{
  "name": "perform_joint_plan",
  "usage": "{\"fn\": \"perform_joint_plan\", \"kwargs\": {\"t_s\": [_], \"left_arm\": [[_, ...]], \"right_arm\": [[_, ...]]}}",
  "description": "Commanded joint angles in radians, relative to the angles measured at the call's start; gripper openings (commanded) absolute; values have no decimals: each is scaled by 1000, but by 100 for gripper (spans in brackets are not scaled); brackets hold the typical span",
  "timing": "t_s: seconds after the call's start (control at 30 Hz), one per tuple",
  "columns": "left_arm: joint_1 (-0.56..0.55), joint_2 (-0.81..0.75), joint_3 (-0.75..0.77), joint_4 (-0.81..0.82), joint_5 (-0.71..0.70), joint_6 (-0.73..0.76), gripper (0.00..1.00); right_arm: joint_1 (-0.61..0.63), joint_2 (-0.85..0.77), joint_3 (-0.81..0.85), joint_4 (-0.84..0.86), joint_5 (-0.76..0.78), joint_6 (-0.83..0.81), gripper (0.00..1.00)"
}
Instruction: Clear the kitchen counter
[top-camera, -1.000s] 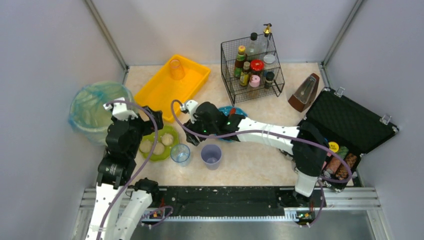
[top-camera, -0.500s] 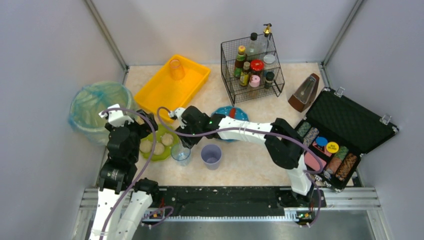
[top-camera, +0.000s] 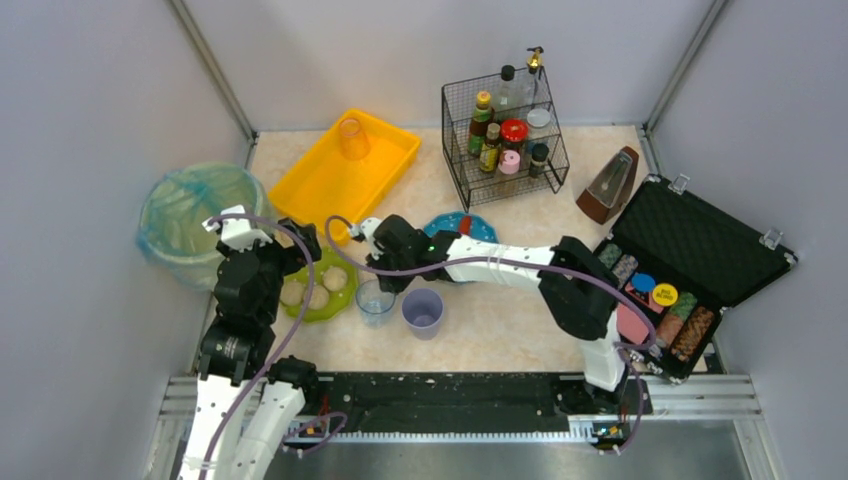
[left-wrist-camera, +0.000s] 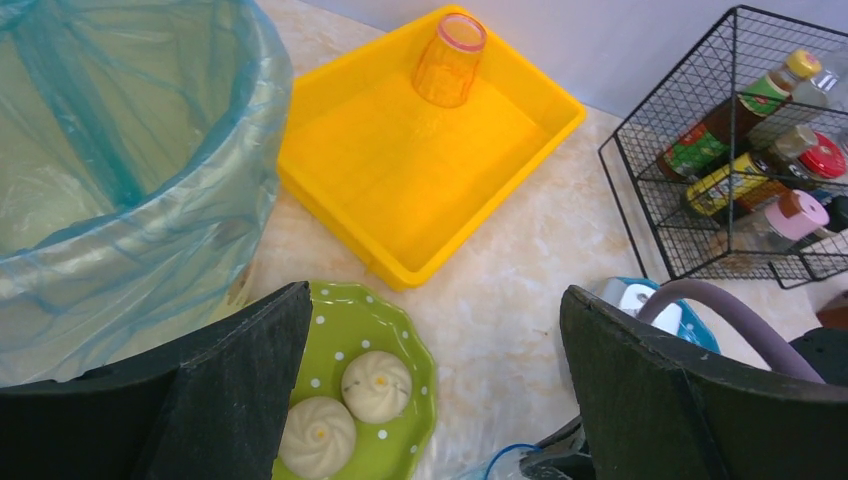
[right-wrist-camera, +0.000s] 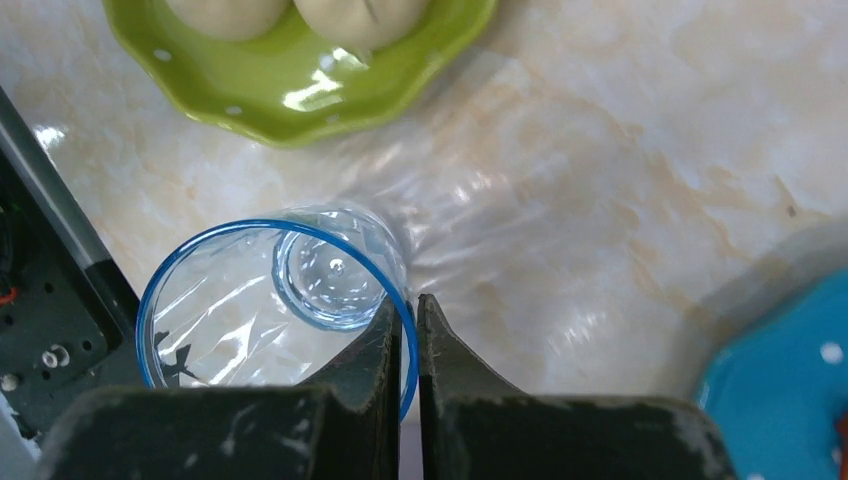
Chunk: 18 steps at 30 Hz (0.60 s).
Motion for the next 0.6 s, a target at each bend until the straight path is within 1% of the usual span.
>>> {"fn": "perform_joint_plan", "kwargs": {"t_s": [0.0, 0.17, 0.2, 0.27, 0.37, 0.43, 0.57], "left_arm": [[3, 26, -6, 87, 132, -6, 98], [4, 74, 21, 97, 262, -75, 98], [3, 84, 25, 100, 313, -95, 98], [3, 100, 21, 125, 376, -135, 98], [3, 133, 12, 177, 463, -196, 98], [3, 157, 4, 219, 514, -244, 98], [3, 208, -29, 350, 632, -369, 98]], "right_arm": [[-59, -197, -157, 139, 2, 31, 0], [-173, -421, -426, 429, -113, 143, 0], [-194, -467, -471, 473, -118, 164, 0], [-233, -565, -553, 552, -115, 200, 0], [-281, -680, -700, 715, -112, 262, 0], [-295, -733, -766, 807, -98, 292, 0], [-300, -809, -857, 937, -64, 318, 0]]}}
